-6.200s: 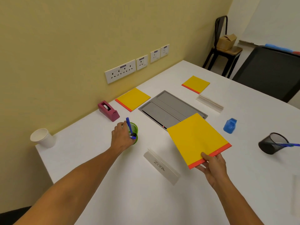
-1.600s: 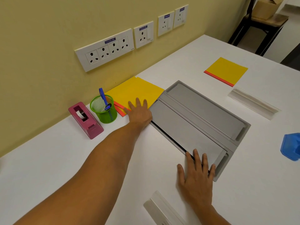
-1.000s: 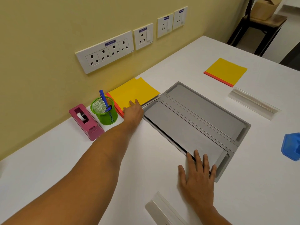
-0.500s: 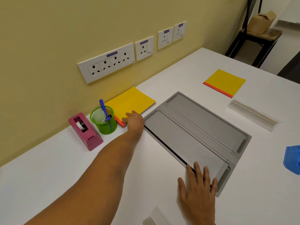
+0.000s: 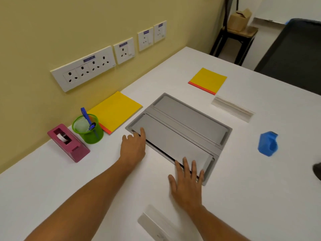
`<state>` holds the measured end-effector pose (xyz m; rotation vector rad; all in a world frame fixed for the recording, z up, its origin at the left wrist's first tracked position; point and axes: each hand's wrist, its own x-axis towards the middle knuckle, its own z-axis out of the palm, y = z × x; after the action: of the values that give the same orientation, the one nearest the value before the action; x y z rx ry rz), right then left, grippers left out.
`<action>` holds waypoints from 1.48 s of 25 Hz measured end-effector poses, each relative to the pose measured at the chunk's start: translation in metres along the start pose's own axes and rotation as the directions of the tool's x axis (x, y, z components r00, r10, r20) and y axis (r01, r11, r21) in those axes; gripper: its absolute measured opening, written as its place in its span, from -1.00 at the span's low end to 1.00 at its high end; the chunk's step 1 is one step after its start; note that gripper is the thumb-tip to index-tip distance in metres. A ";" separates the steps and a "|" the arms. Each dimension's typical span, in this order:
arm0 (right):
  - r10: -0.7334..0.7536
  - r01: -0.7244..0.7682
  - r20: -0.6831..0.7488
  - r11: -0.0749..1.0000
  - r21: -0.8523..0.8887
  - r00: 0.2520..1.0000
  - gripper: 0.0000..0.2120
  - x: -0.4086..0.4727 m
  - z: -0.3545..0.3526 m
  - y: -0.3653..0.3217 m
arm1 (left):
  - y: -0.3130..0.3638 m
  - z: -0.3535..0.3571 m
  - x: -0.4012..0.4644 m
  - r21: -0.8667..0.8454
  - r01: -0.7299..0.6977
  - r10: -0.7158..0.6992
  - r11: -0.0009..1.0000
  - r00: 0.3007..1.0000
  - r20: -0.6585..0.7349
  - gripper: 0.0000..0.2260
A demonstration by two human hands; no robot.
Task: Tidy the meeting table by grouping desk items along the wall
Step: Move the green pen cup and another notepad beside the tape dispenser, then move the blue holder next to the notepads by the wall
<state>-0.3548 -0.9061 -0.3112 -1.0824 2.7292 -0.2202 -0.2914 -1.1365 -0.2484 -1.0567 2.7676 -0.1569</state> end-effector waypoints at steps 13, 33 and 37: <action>0.356 -0.344 -0.087 0.930 0.128 0.931 -0.31 -0.076 -0.065 0.148 | 0.146 -0.053 -0.063 -0.256 -0.259 0.228 0.931 0.963 -0.147 -0.72; 0.481 -0.487 -0.162 0.874 0.005 0.862 -0.12 -0.085 -0.028 0.201 | 0.438 -0.077 0.018 -0.818 -0.227 0.276 0.528 0.957 -0.087 -0.23; 0.473 -0.480 -0.170 0.877 0.003 0.864 -0.12 -0.084 -0.030 0.201 | 0.466 -0.069 0.034 -0.750 -0.269 0.325 0.604 0.943 -0.076 -0.21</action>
<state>-0.4345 -0.7007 -0.3139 -0.3739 3.0537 -0.1838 -0.6330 -0.8101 -0.2598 -0.6443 2.9091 1.1609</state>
